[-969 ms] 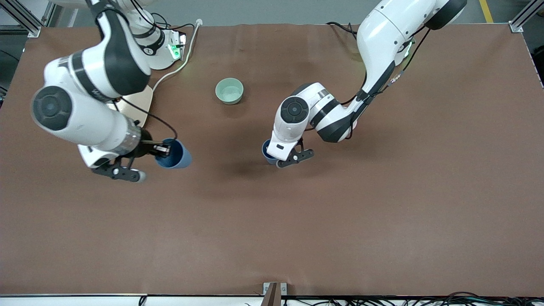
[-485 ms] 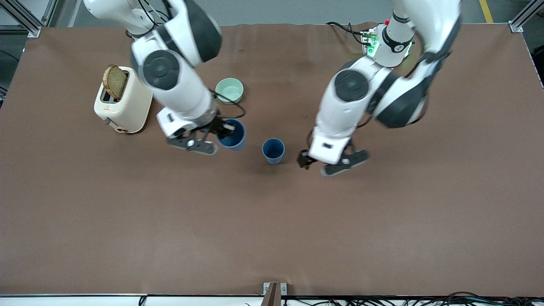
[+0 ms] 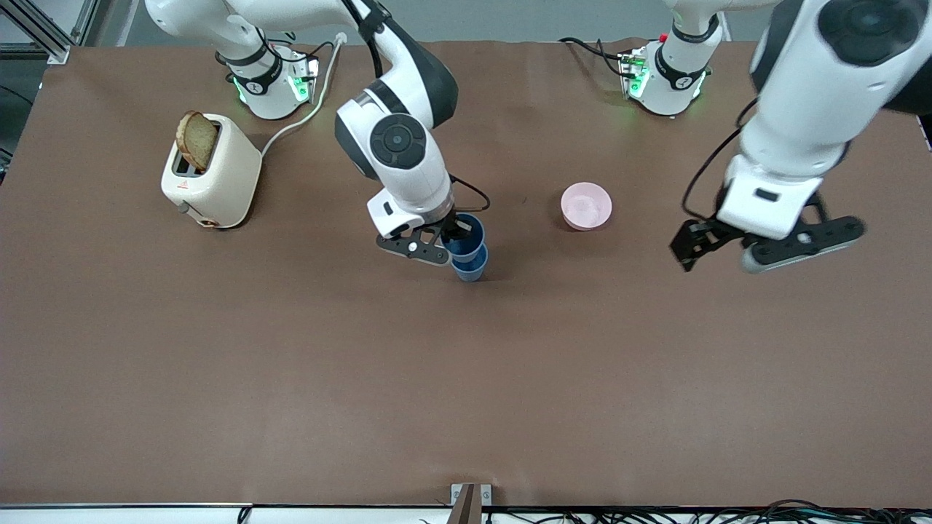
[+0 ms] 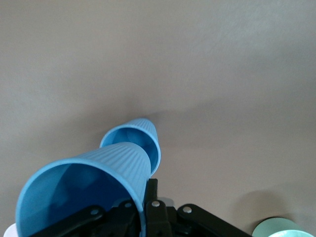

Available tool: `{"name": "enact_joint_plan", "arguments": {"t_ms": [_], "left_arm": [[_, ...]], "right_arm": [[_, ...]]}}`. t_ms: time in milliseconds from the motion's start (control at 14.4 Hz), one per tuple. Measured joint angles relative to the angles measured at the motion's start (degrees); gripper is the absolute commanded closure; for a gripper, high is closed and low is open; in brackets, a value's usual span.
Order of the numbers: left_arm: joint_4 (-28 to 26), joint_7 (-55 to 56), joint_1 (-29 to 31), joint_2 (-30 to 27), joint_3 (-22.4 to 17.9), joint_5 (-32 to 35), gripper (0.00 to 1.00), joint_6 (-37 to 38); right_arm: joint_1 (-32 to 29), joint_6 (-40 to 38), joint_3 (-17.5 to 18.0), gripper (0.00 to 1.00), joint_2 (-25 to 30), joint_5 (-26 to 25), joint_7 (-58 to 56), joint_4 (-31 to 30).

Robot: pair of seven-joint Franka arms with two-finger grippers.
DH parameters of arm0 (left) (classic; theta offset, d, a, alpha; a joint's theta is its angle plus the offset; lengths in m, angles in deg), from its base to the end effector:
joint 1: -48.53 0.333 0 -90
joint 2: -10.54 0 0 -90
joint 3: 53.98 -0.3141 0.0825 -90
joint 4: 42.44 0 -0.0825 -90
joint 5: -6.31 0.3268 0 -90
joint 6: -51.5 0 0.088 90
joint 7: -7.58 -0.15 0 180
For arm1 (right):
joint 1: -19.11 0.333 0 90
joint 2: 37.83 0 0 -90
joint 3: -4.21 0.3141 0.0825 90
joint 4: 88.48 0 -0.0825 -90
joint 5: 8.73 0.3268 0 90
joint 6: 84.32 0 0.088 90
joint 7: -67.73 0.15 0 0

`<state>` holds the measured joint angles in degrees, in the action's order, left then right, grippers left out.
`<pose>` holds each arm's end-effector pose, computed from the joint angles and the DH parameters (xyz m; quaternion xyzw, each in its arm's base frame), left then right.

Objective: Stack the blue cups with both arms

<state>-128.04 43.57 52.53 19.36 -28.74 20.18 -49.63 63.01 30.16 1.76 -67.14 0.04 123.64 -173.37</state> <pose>0.5430 -0.1589 0.5586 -0.9871 -0.1166 -0.0994 0.0454 0.4719 0.4426 0.3592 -0.9863 0.1541 0.0426 0.0412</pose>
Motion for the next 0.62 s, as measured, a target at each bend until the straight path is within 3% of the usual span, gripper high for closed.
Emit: {"name": "enact_joint_plan", "arguments": {"t_ms": [346, 623], "left_arm": [[1.5, -8.4, 3.3, -3.4, -0.2, -2.1, 0.00, 5.9], [0.9, -18.5, 3.4, -7.6, -8.1, -10.3, 0.00, 9.3]], "right_arm": [[2.4, 0.2, 0.0, 0.97, -1.4, 0.0, 1.8, -0.2], [2.5, 2.0, -0.3, 0.97, -2.0, 0.0, 1.8, -0.2]]}}
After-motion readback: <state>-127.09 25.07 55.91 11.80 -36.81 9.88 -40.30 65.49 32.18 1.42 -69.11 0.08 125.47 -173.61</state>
